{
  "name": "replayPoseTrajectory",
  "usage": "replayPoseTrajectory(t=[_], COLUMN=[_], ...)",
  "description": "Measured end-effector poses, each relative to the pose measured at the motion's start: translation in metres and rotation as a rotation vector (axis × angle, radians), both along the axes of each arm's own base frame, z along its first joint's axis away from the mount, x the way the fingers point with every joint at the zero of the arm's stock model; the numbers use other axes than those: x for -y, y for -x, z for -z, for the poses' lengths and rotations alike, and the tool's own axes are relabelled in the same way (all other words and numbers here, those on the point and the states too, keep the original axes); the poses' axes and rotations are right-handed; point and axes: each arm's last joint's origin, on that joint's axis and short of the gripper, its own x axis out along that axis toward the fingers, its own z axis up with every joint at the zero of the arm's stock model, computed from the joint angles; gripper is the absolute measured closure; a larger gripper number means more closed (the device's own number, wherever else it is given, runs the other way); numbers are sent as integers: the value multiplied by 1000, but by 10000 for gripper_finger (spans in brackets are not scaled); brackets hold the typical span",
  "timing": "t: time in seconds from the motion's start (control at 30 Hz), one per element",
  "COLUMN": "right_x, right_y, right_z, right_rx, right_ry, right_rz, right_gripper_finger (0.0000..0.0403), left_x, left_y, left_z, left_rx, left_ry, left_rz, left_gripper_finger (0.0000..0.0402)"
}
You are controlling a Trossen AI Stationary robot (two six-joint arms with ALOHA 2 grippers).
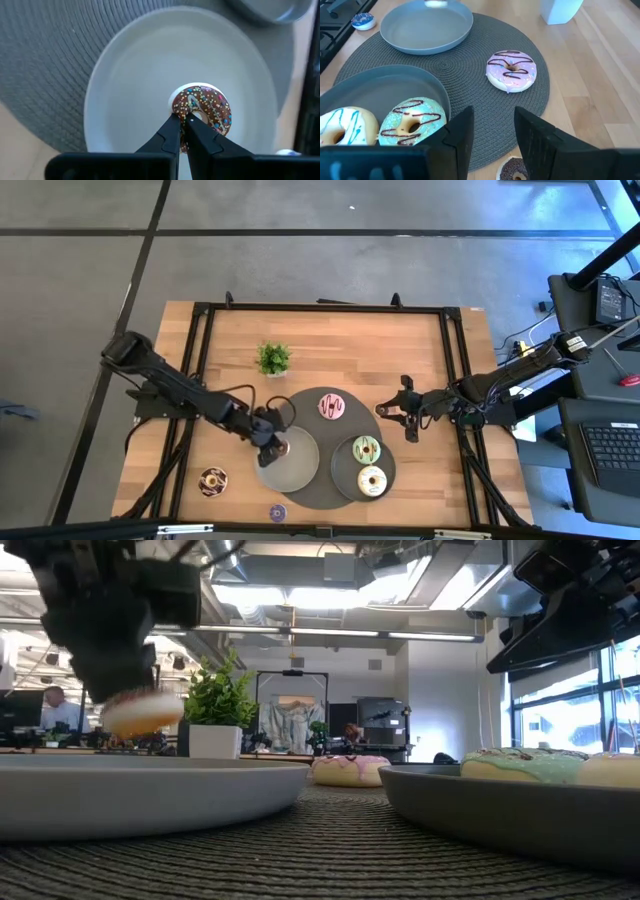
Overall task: Pick & Place donuts
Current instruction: Put the small brown donut on the light grey plate
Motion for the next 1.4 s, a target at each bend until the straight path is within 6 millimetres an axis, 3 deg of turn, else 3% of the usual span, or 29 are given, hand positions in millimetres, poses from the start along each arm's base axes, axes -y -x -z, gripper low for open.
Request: replayPoseTrajectory(t=[0.13,0.4,0.87,1.4], right_x=[0,0,0,0], right_y=[0,-1,-1,-1], right_z=[0,-1,-1,-1], right_rx=[1,11,13,13], right_ry=[0,-4,-5,-6], right_rz=[0,0,0,0], right_gripper_finger=[260,260,260,260], left_x=[4,16,19,19], left_y=[-9,-36,-44,-44], left_z=[5,-19,1,2], left_rx=[-24,-76,-218,-213], left_ry=[-14,-111,-142,-172], left_rz=[8,121,93,139], left_gripper_finger=[389,391,384,384])
